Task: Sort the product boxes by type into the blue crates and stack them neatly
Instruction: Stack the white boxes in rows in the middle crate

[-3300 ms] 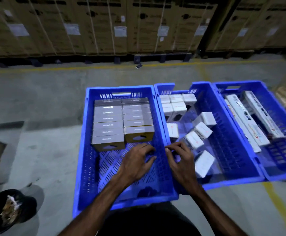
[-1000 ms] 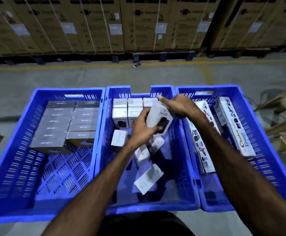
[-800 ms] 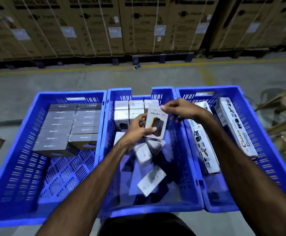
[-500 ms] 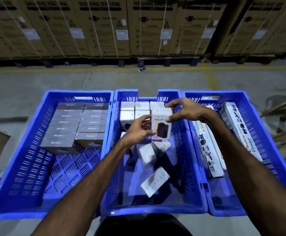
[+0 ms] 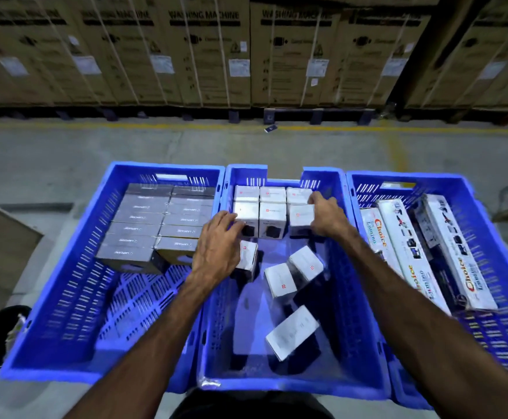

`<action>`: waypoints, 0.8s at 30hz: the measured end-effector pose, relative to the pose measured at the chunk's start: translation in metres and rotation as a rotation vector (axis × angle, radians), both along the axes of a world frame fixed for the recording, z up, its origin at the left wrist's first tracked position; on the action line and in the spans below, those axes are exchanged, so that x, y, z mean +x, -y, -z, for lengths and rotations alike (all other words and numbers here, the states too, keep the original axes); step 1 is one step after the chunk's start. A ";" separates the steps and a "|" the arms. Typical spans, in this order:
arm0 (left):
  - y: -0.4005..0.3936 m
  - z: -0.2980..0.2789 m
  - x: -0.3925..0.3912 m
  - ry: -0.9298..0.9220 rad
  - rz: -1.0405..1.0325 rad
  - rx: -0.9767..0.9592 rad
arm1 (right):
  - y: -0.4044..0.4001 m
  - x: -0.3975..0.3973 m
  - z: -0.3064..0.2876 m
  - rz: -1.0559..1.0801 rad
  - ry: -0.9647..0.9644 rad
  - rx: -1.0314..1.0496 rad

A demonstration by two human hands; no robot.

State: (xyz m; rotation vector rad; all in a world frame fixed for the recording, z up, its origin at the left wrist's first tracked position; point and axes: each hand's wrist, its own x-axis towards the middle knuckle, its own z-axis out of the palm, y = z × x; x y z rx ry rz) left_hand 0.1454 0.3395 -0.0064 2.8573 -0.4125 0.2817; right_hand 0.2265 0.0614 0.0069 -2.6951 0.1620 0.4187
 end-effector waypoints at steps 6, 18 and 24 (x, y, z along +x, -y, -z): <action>0.003 -0.004 -0.001 -0.023 -0.038 0.011 | -0.009 -0.010 0.033 0.154 0.042 0.181; 0.001 0.002 0.002 -0.072 -0.044 0.006 | -0.019 -0.019 0.049 0.439 0.079 0.559; 0.000 0.002 0.001 -0.071 -0.054 -0.015 | -0.011 -0.011 0.056 0.410 0.024 0.651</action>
